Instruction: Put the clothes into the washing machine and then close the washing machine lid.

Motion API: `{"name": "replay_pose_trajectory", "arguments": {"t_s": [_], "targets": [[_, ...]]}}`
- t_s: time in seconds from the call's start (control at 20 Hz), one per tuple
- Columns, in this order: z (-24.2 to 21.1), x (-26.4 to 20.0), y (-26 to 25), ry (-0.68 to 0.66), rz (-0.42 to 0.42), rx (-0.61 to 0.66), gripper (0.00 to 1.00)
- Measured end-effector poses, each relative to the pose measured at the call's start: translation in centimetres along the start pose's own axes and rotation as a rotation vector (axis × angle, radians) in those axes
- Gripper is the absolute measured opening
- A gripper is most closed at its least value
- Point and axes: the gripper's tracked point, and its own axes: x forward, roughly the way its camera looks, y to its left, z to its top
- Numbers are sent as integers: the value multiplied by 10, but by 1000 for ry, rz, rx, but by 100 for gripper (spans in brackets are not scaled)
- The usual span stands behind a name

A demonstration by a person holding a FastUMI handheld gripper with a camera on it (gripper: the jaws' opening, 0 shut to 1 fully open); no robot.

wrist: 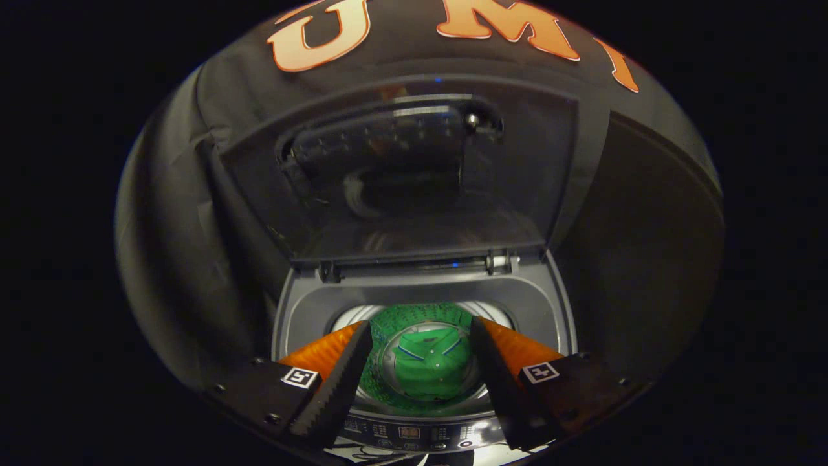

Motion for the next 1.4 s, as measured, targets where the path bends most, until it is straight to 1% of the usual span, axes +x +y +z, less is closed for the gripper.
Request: {"name": "replay_pose_trajectory", "arguments": {"t_s": [0.2, 0.4, 0.7, 1.0, 1.15, 1.25, 1.4], "targets": [[57, -22, 7, -91, 8, -22, 99], [126, -44, 22, -206, 29, -47, 99], [193, -54, 31, -291, 36, -90, 98], [218, -31, 36, -297, 37, -89, 98], [220, -13, 39, -278, 31, -96, 98], [216, 1, 39, -242, 16, -104, 98], [215, 5, 39, -233, 14, -93, 99]]}}
